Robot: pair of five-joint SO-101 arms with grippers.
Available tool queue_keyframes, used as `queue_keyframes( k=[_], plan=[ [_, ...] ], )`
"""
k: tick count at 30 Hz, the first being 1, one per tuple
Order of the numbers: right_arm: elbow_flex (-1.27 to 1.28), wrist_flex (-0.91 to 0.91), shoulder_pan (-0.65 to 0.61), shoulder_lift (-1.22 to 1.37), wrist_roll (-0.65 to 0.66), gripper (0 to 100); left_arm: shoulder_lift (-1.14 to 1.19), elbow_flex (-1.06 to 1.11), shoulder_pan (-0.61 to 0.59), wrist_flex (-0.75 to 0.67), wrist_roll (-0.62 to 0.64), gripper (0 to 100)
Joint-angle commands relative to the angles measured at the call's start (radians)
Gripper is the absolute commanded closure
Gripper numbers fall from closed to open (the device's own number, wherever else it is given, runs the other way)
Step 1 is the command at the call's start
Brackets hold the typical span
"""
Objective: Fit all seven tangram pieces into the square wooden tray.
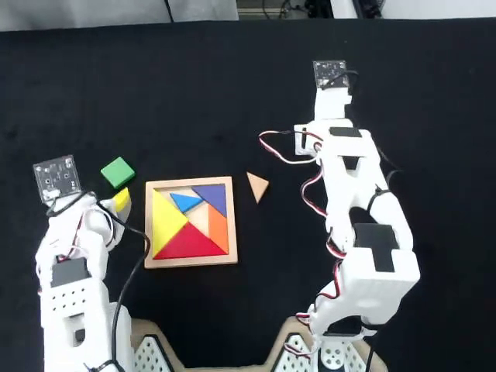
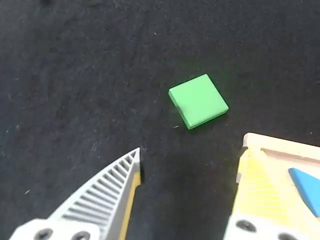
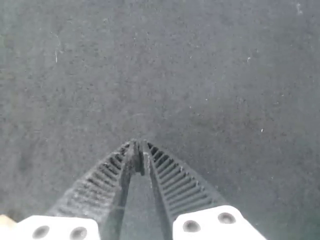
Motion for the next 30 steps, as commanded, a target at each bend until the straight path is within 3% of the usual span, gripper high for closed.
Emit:
queue_keyframes(
  k=[1, 7, 16, 22, 27, 30],
  plan=[
    [-0.015, 0.046, -0.017, -0.054, 0.008, 98.4, -0.014, 0.028, 0.059, -0.087, -0.043, 70],
    [0.058, 0.192, -0.114, -0.248, 0.011, 98.8, -0.014, 0.031, 0.067, -0.091, -0.051, 70],
    [0.380, 0.103, -0.279, -0.611, 0.130, 98.8, -0.014, 0.031, 0.076, -0.089, -0.055, 70],
    [0.274, 0.262, -0.285, -0.512, 0.244, 98.8, -0.014, 0.031, 0.074, -0.086, -0.055, 70],
    [0.147, 0.442, -0.362, -0.328, 0.400, 98.8, -0.014, 0.031, 0.073, -0.086, -0.055, 70],
    [0.108, 0.476, -0.384, -0.283, 0.427, 98.8, -0.014, 0.031, 0.073, -0.086, -0.055, 70]
  ],
)
